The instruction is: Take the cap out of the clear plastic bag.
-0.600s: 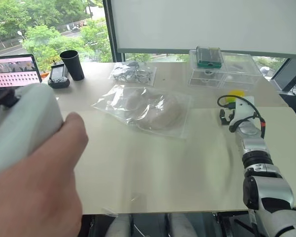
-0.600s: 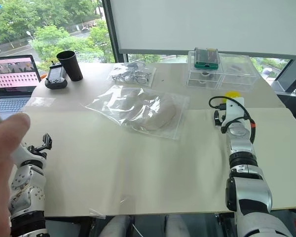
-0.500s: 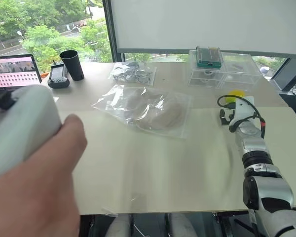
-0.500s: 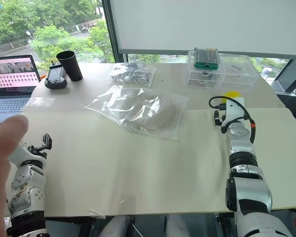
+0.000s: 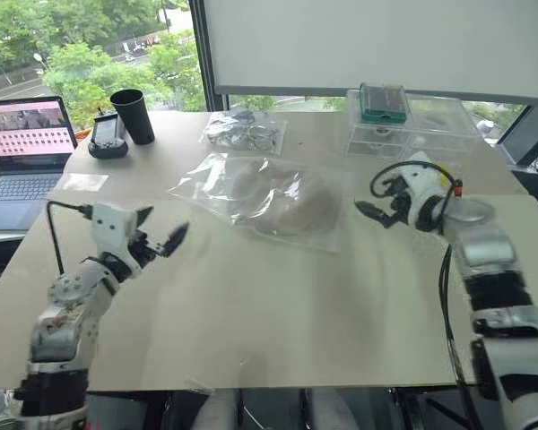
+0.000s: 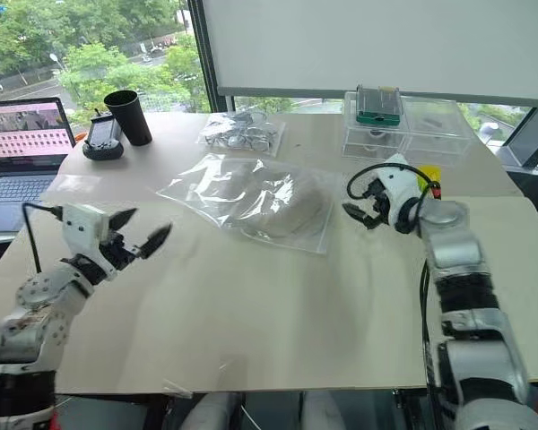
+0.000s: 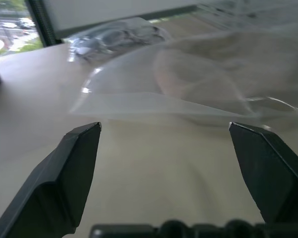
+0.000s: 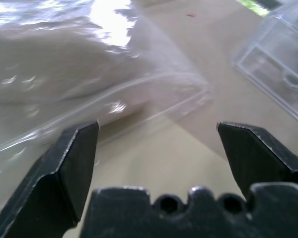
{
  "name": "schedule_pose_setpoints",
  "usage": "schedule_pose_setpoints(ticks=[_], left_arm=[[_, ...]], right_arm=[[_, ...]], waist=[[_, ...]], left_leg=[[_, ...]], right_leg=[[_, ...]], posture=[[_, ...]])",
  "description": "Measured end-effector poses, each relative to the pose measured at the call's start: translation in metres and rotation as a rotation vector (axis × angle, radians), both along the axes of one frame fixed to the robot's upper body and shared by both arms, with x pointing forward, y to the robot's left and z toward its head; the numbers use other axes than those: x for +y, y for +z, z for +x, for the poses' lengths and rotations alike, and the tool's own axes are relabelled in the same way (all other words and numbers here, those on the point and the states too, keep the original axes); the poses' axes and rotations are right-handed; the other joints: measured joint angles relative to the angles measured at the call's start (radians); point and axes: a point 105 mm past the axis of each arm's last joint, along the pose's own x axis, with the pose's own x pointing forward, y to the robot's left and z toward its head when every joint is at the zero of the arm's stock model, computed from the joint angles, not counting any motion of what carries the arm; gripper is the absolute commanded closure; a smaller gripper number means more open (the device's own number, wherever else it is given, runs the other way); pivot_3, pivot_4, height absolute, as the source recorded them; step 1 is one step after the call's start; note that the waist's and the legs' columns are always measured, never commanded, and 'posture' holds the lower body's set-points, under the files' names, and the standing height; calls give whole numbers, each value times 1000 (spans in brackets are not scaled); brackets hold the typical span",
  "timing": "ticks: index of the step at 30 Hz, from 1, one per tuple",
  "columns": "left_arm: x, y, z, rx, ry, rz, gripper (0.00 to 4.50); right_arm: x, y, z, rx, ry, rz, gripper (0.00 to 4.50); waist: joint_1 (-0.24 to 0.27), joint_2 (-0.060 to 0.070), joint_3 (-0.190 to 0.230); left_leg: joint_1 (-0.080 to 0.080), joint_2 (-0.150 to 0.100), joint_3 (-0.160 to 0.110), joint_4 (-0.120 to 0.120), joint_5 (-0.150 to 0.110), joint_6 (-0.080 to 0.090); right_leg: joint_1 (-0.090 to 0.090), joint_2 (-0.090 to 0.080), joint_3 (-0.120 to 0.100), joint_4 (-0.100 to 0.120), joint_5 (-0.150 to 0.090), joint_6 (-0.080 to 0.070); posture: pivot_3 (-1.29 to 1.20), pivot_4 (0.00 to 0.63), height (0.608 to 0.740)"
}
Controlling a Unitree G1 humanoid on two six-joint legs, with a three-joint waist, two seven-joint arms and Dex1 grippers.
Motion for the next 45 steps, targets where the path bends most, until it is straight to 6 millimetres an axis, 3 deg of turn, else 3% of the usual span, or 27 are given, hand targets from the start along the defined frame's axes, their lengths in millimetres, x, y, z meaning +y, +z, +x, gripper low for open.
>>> schedule_pose_setpoints(ticks=[2, 5, 7, 9, 19, 26, 32, 37, 45], left_arm=[[-13, -4, -10, 43, -94, 40, 80], [-34, -5, -22, 76, -245, 110, 80], [-48, -6, -22, 78, -314, 143, 80], [-58, -4, -18, 60, -358, 173, 80], [-75, -17, 4, 45, -397, 254, 80], [-119, -13, 35, -2, -466, 232, 80], [-174, -37, 51, -15, -558, 344, 80], [-195, -44, 53, -15, -608, 397, 80], [-214, -49, 84, -104, -493, 563, 80]], right_arm=[[3, -1, -16, 70, 79, -18, 0], [18, -11, -56, 199, 275, -41, 0], [28, -12, -67, 224, 340, -42, 0], [32, -11, -68, 213, 344, -50, 0], [22, -17, -57, 155, 221, -137, 0], [25, -19, -62, 140, 212, -144, 0], [21, -17, -73, 132, 171, -132, 0], [20, -10, -76, 118, 140, -108, 0], [26, -6, -81, 100, 131, -97, 0]], waist=[[1, 0, 0], [5, 1, 1], [3, 1, 2], [4, 1, 2], [24, 1, 2], [37, 1, 2], [41, 1, 2], [35, 1, 2], [38, 1, 3]], left_leg=[[0, 1, 0, 0, 0, 0], [0, 4, 0, 1, 0, 0], [1, 5, 2, 2, 0, 0], [1, 7, 4, 3, 0, 0], [-5, 7, 6, 3, 0, 0], [-8, 6, 5, 12, -1, 1], [-8, 5, 5, 14, -2, 3], [-8, 5, 5, 14, -2, 3], [-8, 4, 5, 15, -2, 4]], right_leg=[[0, 0, 0, 0, -1, 2], [0, 1, -1, 0, -5, 6], [0, 1, 0, 1, -4, 6], [1, 2, 0, 1, -3, 6], [-6, 3, 0, 1, 1, -1], [-4, 4, -1, 1, 0, 6], [-2, 3, 0, -1, 0, 9], [-2, 3, 0, 1, 0, 9], [-1, 3, 0, 0, 0, 11]], posture=[[0, 150, 740], [0, 150, 740], [0, 150, 740], [0, 150, 740], [0, 150, 740], [0, 150, 740], [0, 150, 740], [0, 150, 740], [0, 150, 740]])
